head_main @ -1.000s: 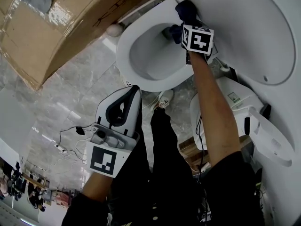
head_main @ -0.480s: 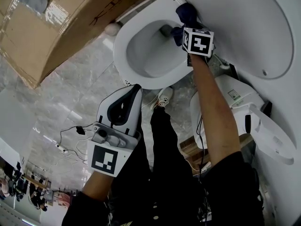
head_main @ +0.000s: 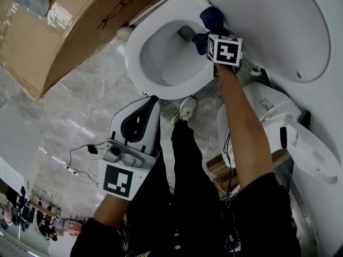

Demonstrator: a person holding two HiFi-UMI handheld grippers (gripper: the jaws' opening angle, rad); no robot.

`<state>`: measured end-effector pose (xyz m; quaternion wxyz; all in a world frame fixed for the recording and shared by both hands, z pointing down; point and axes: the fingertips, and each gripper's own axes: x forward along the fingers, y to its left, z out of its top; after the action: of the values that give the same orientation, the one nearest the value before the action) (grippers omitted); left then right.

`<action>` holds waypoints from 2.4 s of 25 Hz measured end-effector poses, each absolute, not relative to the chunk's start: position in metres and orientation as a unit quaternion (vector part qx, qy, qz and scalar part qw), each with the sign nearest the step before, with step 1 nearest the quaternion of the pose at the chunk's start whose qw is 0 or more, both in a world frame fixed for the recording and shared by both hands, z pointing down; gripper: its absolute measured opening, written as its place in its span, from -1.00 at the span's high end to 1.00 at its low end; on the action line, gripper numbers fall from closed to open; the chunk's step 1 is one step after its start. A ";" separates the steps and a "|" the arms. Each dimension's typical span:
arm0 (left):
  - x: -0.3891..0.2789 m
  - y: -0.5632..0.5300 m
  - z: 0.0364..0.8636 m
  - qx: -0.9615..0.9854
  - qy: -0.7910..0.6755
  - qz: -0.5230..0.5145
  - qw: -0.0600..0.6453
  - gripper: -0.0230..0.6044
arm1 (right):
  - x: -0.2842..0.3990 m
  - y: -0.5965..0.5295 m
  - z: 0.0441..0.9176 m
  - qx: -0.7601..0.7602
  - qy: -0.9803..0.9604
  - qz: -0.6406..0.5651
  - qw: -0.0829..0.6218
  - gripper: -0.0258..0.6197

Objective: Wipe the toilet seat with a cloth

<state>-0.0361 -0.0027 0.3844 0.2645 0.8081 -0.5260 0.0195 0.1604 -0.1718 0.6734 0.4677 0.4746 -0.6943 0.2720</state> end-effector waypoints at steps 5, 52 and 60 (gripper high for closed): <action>-0.033 0.000 0.383 0.810 -0.524 0.021 0.263 0.89 | 0.171 -0.162 0.674 0.475 -0.691 0.273 0.472 0.71; -0.045 0.046 0.117 0.803 -0.580 -0.003 0.135 0.89 | 0.157 -0.047 0.180 0.442 -0.872 0.121 0.173 0.71; -0.053 0.057 0.043 0.797 -0.598 -0.026 0.079 0.89 | 0.169 -0.019 0.087 0.453 -0.883 0.066 0.098 0.72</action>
<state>-0.0531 0.0572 0.0427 0.0793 0.7973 -0.5978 -0.0261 0.1686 -0.0191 0.0867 0.0982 0.4534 -0.8834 0.0664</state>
